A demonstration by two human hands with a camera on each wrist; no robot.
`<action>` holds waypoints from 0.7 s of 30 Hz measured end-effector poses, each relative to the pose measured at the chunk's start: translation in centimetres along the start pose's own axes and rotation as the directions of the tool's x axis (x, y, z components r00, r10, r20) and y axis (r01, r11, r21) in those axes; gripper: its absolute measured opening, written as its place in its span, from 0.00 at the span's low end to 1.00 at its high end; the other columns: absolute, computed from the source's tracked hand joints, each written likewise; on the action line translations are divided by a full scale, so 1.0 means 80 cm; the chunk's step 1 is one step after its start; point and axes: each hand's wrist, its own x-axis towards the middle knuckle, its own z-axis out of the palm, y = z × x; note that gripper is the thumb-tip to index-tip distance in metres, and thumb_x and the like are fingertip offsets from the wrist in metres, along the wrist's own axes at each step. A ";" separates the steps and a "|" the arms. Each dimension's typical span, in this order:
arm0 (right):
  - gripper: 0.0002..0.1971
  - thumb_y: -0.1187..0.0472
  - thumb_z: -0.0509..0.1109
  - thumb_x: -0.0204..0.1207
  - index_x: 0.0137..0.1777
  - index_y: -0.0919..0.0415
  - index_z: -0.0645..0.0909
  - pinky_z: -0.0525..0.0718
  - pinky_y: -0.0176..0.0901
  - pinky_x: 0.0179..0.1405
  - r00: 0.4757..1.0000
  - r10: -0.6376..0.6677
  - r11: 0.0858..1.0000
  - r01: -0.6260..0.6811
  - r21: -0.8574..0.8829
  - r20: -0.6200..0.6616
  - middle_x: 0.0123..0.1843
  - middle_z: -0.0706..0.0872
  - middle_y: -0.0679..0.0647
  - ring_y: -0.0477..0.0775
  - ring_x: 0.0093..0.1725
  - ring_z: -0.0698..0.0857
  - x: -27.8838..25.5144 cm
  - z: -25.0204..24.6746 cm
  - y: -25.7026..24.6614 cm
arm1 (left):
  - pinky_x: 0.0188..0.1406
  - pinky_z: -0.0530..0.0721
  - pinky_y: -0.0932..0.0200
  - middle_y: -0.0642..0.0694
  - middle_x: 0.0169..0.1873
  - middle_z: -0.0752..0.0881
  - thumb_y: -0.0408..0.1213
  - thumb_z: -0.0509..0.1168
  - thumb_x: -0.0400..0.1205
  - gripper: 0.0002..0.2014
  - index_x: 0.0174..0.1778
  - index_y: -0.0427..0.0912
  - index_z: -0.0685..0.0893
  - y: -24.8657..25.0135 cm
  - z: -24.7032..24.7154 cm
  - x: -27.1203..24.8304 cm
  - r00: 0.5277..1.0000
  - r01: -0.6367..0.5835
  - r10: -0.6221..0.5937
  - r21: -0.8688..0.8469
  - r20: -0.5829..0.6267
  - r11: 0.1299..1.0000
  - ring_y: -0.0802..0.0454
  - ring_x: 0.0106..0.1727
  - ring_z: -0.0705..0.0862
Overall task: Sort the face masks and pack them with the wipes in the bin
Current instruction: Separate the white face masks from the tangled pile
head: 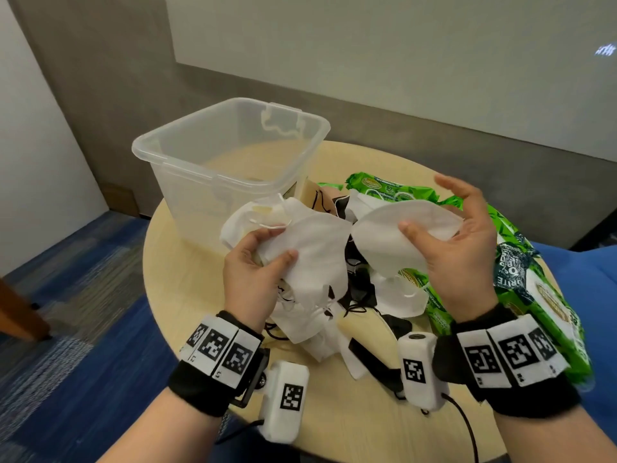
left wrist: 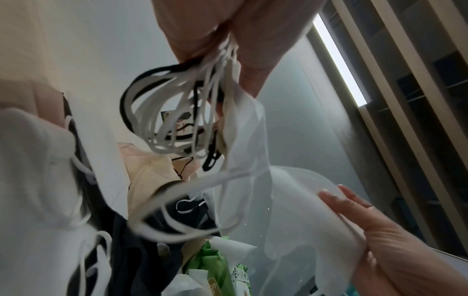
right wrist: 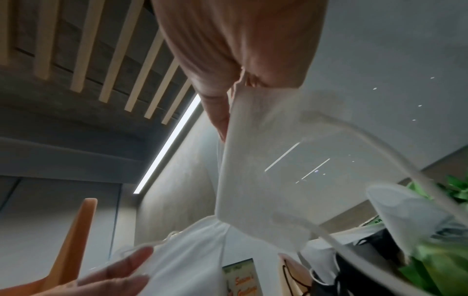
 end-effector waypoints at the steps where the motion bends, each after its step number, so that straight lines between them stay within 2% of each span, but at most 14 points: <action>1: 0.29 0.68 0.79 0.65 0.59 0.42 0.73 0.78 0.30 0.57 1.000 -0.012 1.000 0.012 -0.010 -0.005 0.60 0.77 0.32 0.30 0.53 0.79 -0.001 0.002 -0.002 | 0.53 0.86 0.54 0.52 0.48 0.86 0.21 0.73 0.70 0.17 0.44 0.49 0.84 0.000 0.001 -0.001 1.000 -0.015 0.015 0.003 0.000 1.000 0.51 0.55 0.85; 2: 0.29 0.67 0.80 0.64 0.59 0.42 0.73 0.77 0.29 0.56 1.000 -0.009 1.000 0.009 -0.016 -0.006 0.58 0.77 0.31 0.29 0.52 0.78 -0.003 0.005 -0.003 | 0.52 0.86 0.55 0.52 0.48 0.86 0.20 0.73 0.70 0.17 0.43 0.49 0.83 0.000 0.002 -0.002 1.000 -0.027 0.027 0.001 0.000 1.000 0.51 0.54 0.85; 5: 0.16 0.64 0.80 0.65 0.44 0.45 0.79 0.84 0.47 0.52 0.999 0.039 0.999 -0.039 0.018 0.001 0.44 0.84 0.38 0.41 0.45 0.82 -0.005 0.010 -0.002 | 0.50 0.86 0.51 0.51 0.46 0.86 0.21 0.74 0.70 0.18 0.38 0.52 0.83 -0.002 -0.001 -0.002 0.999 -0.032 0.032 0.006 -0.014 0.999 0.49 0.53 0.85; 7: 0.13 0.66 0.79 0.66 0.37 0.48 0.79 0.84 0.47 0.46 0.997 0.071 0.995 -0.071 0.063 0.004 0.34 0.84 0.40 0.43 0.40 0.83 -0.004 0.008 0.002 | 0.49 0.86 0.48 0.47 0.42 0.88 0.23 0.73 0.71 0.16 0.33 0.53 0.87 -0.004 -0.004 0.000 1.000 0.005 -0.005 0.008 -0.013 1.000 0.47 0.48 0.86; 8: 0.13 0.66 0.78 0.67 0.35 0.49 0.79 0.84 0.47 0.45 0.997 0.081 0.993 -0.080 0.083 0.001 0.33 0.84 0.40 0.43 0.39 0.83 -0.003 0.007 0.004 | 0.49 0.86 0.48 0.45 0.41 0.88 0.24 0.73 0.71 0.16 0.32 0.53 0.88 -0.004 -0.005 0.000 0.999 0.030 -0.030 0.002 -0.012 1.000 0.46 0.47 0.86; 10: 0.12 0.66 0.77 0.68 0.34 0.50 0.78 0.81 0.41 0.46 0.996 0.084 0.994 -0.083 0.075 -0.009 0.37 0.83 0.44 0.43 0.41 0.81 -0.001 0.005 0.008 | 0.50 0.87 0.49 0.42 0.43 0.90 0.24 0.73 0.72 0.14 0.35 0.51 0.90 -0.004 -0.005 0.000 0.997 0.071 -0.071 -0.024 0.002 0.997 0.44 0.49 0.88; 12: 0.13 0.64 0.78 0.68 0.33 0.49 0.77 0.73 0.22 0.49 0.997 0.072 0.997 -0.073 -0.022 -0.038 0.48 0.80 0.51 0.35 0.48 0.77 0.000 0.006 0.009 | 0.51 0.88 0.50 0.40 0.47 0.90 0.24 0.72 0.73 0.12 0.42 0.47 0.90 -0.003 -0.004 -0.002 0.995 0.102 -0.101 -0.038 0.018 0.994 0.44 0.52 0.88; 13: 0.14 0.64 0.78 0.67 0.33 0.47 0.76 0.69 0.16 0.47 0.997 0.051 0.996 -0.056 -0.077 -0.060 0.51 0.78 0.53 0.32 0.50 0.75 0.000 0.007 0.008 | 0.51 0.88 0.50 0.40 0.48 0.90 0.24 0.72 0.73 0.12 0.44 0.45 0.89 -0.003 -0.003 -0.002 0.994 0.110 -0.109 -0.038 0.020 0.993 0.44 0.53 0.88; 14: 0.14 0.63 0.78 0.67 0.33 0.46 0.76 0.68 0.15 0.45 0.998 0.015 0.993 -0.023 -0.112 -0.068 0.51 0.77 0.52 0.32 0.49 0.75 0.000 0.008 0.006 | 0.52 0.88 0.50 0.40 0.49 0.89 0.24 0.72 0.73 0.12 0.45 0.45 0.89 -0.003 -0.002 -0.002 0.993 0.116 -0.116 -0.037 0.021 0.993 0.44 0.53 0.88; 15: 0.15 0.63 0.78 0.67 0.32 0.45 0.76 0.70 0.19 0.44 0.998 -0.025 0.992 0.018 -0.127 -0.052 0.48 0.79 0.52 0.37 0.47 0.77 0.000 0.009 0.003 | 0.52 0.87 0.49 0.40 0.50 0.89 0.23 0.71 0.73 0.12 0.46 0.44 0.89 -0.003 -0.002 -0.003 0.993 0.121 -0.120 -0.034 0.021 0.992 0.43 0.53 0.88; 17: 0.13 0.63 0.78 0.68 0.33 0.46 0.78 0.77 0.30 0.40 0.997 -0.060 0.995 0.064 -0.070 0.052 0.37 0.83 0.48 0.43 0.38 0.80 -0.003 0.007 -0.007 | 0.54 0.87 0.47 0.39 0.51 0.89 0.23 0.70 0.75 0.12 0.48 0.44 0.88 -0.002 -0.001 -0.004 0.992 0.127 -0.126 -0.033 0.029 0.991 0.43 0.55 0.87; 18: 0.12 0.64 0.77 0.68 0.33 0.48 0.79 0.79 0.33 0.37 0.990 -0.056 0.998 0.056 0.000 0.131 0.33 0.84 0.44 0.43 0.36 0.81 -0.004 0.007 -0.014 | 0.55 0.86 0.47 0.39 0.52 0.88 0.23 0.69 0.75 0.12 0.48 0.43 0.88 -0.002 -0.001 -0.003 0.991 0.132 -0.131 -0.034 0.038 0.991 0.42 0.56 0.87; 21: 0.10 0.65 0.80 0.63 0.31 0.50 0.84 0.80 0.31 0.35 0.917 -0.043 0.960 -0.072 0.270 0.397 0.32 0.86 0.42 0.40 0.34 0.82 -0.005 0.004 -0.036 | 0.55 0.87 0.51 0.38 0.55 0.87 0.19 0.66 0.76 0.16 0.50 0.44 0.87 0.000 -0.001 -0.003 0.987 0.140 -0.135 -0.049 0.088 0.989 0.42 0.58 0.86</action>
